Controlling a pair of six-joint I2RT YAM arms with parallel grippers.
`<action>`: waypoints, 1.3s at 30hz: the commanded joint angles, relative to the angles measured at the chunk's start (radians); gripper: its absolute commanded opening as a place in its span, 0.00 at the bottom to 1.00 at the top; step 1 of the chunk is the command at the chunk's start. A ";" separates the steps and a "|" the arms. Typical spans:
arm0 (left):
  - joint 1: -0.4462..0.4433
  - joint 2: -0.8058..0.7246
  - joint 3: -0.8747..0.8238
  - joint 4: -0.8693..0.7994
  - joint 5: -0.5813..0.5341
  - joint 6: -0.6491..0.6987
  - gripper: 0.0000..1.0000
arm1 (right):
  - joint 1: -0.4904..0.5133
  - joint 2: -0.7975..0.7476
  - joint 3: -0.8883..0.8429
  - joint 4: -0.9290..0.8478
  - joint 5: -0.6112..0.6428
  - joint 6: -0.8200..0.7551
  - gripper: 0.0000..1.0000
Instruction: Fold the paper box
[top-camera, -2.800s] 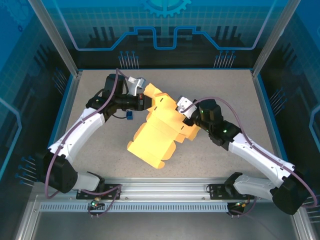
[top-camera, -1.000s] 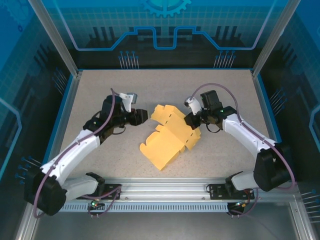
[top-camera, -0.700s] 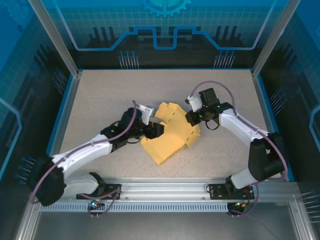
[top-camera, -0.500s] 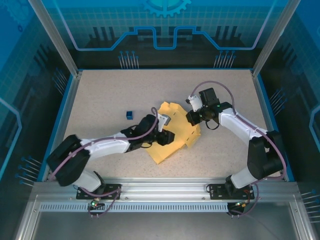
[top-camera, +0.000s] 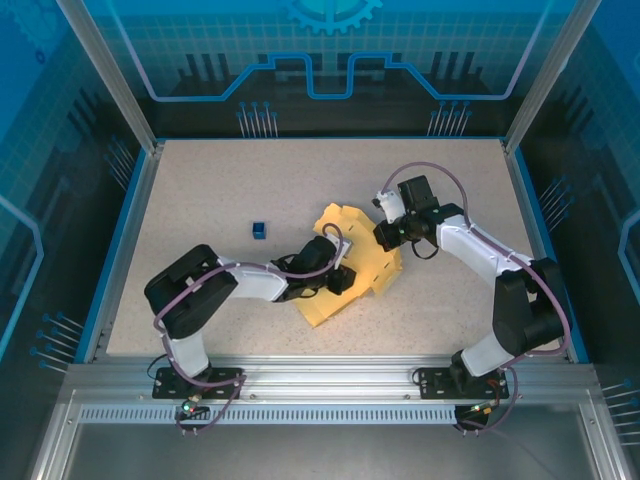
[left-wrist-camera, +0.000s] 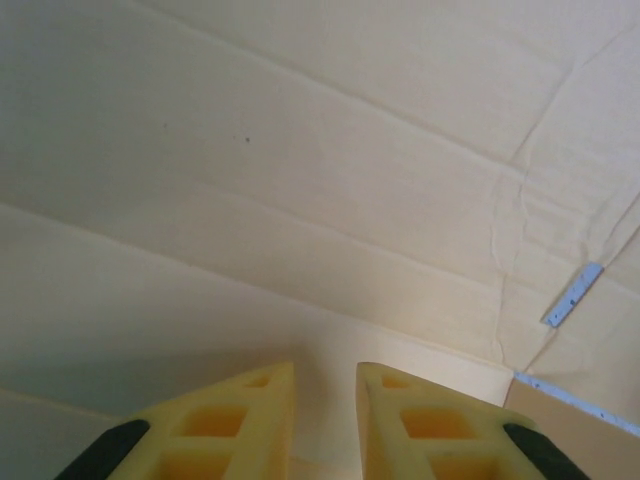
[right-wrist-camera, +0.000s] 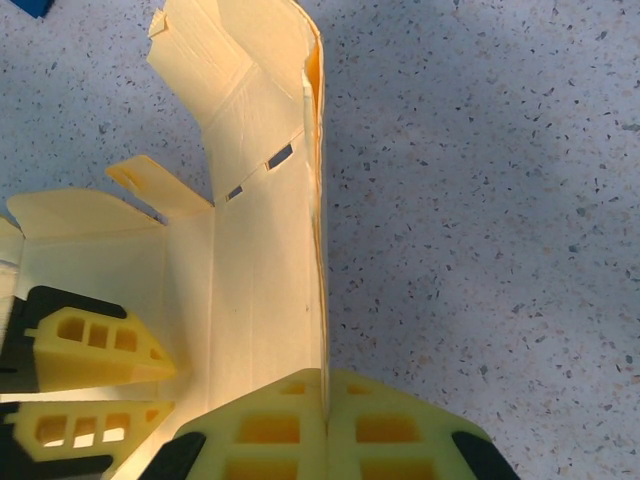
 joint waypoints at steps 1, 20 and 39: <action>-0.009 0.039 0.026 0.041 -0.014 0.032 0.21 | -0.014 0.014 0.027 -0.002 0.002 0.004 0.00; -0.032 0.132 -0.031 0.219 -0.059 0.023 0.13 | 0.099 -0.089 -0.072 0.115 -0.028 0.185 0.00; -0.035 0.125 -0.111 0.354 -0.107 0.028 0.12 | 0.182 -0.123 -0.166 0.196 0.003 0.232 0.00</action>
